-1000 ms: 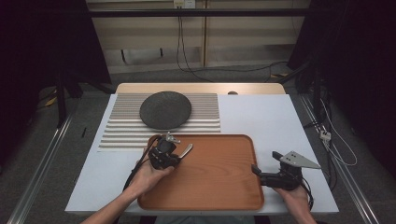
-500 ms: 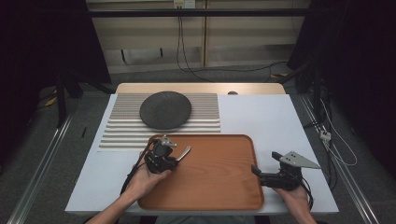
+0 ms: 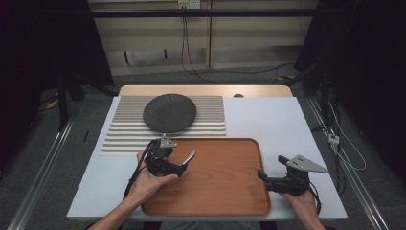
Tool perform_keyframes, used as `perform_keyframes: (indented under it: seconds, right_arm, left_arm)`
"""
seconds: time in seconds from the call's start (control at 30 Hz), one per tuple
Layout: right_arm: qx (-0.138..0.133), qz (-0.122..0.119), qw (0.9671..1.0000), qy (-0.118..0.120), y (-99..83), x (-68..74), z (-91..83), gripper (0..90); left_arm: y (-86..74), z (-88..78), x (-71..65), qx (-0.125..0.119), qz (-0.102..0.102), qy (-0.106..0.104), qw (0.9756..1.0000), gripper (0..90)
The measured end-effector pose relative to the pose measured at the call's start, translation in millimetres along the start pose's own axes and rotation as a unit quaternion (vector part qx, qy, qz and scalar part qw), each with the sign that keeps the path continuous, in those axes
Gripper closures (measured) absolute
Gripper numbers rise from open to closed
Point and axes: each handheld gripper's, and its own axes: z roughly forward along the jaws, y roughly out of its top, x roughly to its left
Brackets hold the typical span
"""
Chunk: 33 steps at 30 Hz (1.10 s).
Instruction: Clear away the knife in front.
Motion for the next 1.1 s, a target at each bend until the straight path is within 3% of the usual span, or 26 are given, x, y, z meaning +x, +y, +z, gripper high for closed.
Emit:
perform_keyframes:
  seconds: [0.07, 0.13, 0.27, 0.33, 0.47, 0.53, 0.7, 0.73, 0.8, 1.1]
  right_arm:
    - [-0.001, -0.001, 1.0000, 0.000, 0.8, 0.8, 0.2, 2.2]
    - [0.002, -0.005, 1.0000, 0.001, 1.0, 2.0, 0.6, 2.2]
    - [0.001, -0.005, 1.0000, 0.000, 1.0, 2.6, 0.8, 2.3]
    - [0.001, -0.004, 1.0000, 0.000, 0.8, 2.4, 0.4, 2.2]
    - [-0.002, -0.004, 1.0000, -0.002, 0.9, 2.0, -0.5, 2.2]
    - [-0.002, -0.004, 1.0000, -0.002, 0.9, 2.0, -0.5, 2.3]
    - [0.000, -0.003, 1.0000, -0.001, 1.3, 2.6, 0.2, 2.3]
    - [0.000, -0.004, 1.0000, -0.001, 1.3, 2.7, 0.2, 2.3]
    - [-0.001, -0.004, 1.0000, 0.000, 1.1, 2.9, 0.0, 2.2]
    - [0.000, -0.007, 1.0000, -0.002, 0.8, 2.2, -0.9, 2.2]
  left_arm:
    - [-1.4, 0.3, -3.6, 0.000, 0.026, 0.006, 0.9997, 9.0]
    - [-2.2, -1.0, -6.7, -0.013, 0.030, -0.010, 0.9994, 11.6]
    - [-0.7, -6.1, -13.7, -0.055, 0.057, -0.036, 0.9962, 34.4]
    - [-0.6, -4.7, -15.8, -0.061, 0.063, -0.055, 0.9946, 53.5]
    - [-0.8, 3.9, -19.7, -0.036, 0.064, -0.055, 0.9958, 80.2]
    - [-1.3, 8.1, -20.6, -0.021, 0.065, -0.052, 0.9963, 88.5]
    - [-1.9, 15.5, -20.7, 0.004, 0.080, -0.047, 0.9957, 90.0]
    - [-2.5, 16.5, -22.4, 0.009, 0.088, -0.028, 0.9957, 90.0]
    - [-2.7, 16.3, -22.9, 0.012, 0.100, -0.017, 0.9948, 90.0]
    - [-2.5, 15.7, -20.1, 0.018, 0.095, -0.001, 0.9953, 90.0]
